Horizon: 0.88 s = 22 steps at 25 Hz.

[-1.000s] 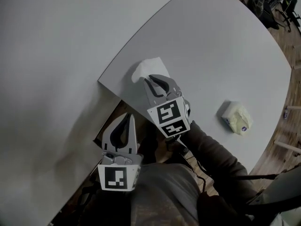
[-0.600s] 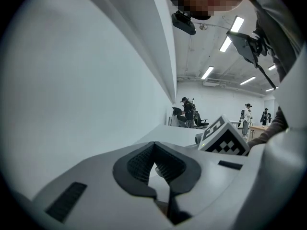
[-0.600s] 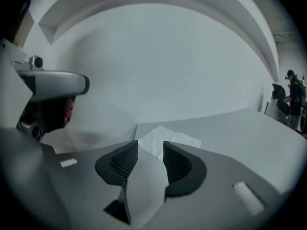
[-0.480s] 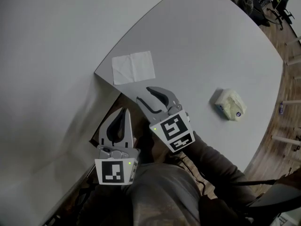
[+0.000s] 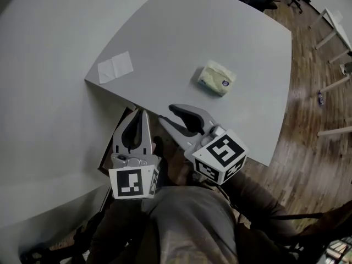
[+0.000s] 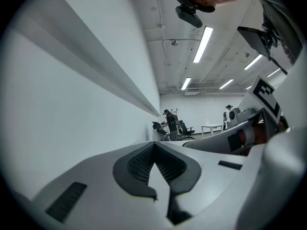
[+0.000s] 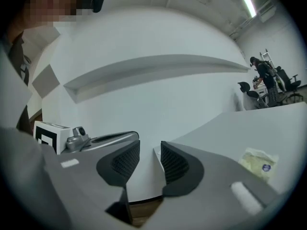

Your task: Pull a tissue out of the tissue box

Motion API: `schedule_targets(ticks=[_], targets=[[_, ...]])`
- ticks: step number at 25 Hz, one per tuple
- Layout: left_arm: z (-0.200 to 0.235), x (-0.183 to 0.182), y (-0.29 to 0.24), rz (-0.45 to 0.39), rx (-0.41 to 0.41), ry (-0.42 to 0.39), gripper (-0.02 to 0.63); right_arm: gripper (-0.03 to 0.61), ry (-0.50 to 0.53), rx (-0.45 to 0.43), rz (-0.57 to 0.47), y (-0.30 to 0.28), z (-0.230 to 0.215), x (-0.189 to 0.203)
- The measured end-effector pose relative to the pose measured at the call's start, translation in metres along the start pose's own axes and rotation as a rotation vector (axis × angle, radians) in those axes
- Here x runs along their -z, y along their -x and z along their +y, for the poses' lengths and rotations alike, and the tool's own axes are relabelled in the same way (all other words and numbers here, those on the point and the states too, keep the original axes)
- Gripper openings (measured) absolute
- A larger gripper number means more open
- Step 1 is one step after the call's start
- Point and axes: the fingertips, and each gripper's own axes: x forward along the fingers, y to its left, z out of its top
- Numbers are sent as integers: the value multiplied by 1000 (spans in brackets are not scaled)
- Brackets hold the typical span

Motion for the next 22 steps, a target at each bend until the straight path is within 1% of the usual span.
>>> schedule_targets(ticks=[4,6,9,13,15,18,21,22], targets=[[-63,-15,37,-7,2,9,-1,112,3,28,-73,79,22,-14],[-88,-23,52,-11,27,-7,-1,101,20,42,-112,106,35,-23],[-116,-33,68,-14,80,-25,0,95,24,53,-152,131,54,-30],[-129,-40,81,-16,122,-75,0,77,45,68,-202,144,72,-38],[-129,-48,87,-40,130,-92,-2,47,56,82,-232,148,78,-43],[-129,-59,96,-85,128,-95,0,31,54,91,-248,154,86,-44],[-128,-61,97,-84,126,-85,-1,2,51,92,-241,154,89,-43],[-128,-61,98,-83,125,-82,0,2,54,94,-239,155,90,-44]])
